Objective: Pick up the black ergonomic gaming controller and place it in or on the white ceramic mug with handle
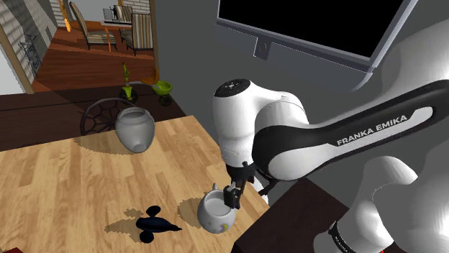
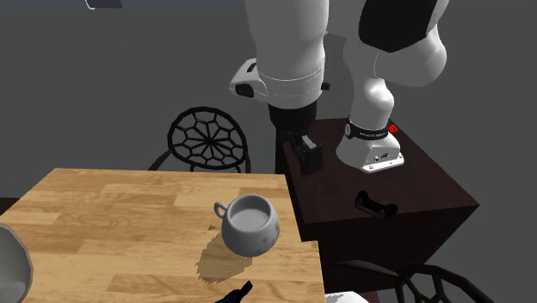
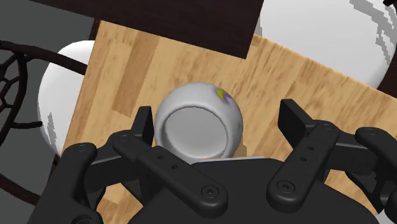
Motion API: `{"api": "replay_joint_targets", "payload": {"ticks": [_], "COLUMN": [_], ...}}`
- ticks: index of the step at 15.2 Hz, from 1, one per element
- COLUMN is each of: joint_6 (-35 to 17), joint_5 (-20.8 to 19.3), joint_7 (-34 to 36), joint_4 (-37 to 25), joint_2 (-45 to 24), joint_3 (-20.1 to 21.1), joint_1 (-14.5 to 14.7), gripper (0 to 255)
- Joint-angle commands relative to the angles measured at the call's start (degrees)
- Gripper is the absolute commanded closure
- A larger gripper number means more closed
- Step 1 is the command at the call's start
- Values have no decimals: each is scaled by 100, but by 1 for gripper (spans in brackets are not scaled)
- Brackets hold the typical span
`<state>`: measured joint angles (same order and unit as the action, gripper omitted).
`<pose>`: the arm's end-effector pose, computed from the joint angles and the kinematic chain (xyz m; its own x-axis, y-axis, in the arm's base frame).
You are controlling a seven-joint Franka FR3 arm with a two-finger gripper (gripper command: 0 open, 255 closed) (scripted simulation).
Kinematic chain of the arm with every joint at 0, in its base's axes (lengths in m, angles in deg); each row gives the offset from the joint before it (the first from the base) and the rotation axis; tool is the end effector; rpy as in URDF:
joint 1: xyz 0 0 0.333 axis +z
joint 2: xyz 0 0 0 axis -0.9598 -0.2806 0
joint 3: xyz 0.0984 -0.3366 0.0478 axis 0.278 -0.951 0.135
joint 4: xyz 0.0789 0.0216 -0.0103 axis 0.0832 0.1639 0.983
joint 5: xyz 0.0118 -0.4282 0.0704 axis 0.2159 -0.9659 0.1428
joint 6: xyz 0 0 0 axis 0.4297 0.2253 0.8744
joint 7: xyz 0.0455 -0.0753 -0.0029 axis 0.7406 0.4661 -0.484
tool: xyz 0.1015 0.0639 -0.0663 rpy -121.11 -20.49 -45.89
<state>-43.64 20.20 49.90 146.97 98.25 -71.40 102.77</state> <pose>0.3232 0.2701 0.3464 0.9451 0.2521 -0.2082 0.2885 -0.9426 0.1683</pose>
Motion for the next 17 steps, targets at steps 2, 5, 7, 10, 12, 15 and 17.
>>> {"api": "replay_joint_targets", "payload": {"ticks": [2,5,7,10,12,15,17], "joint_6": [400,779,620,375,208,160,160], "joint_5": [362,679,692,710,721,725,725], "joint_7": [469,905,903,902,901,901,901], "joint_4": [255,393,538,750,886,925,925], "joint_2": [568,1034,1020,986,955,945,944], "joint_3": [91,189,201,220,233,237,237], "joint_1": [105,214,220,230,235,237,237], "gripper": [0,0,0,0,0,0,0]}}
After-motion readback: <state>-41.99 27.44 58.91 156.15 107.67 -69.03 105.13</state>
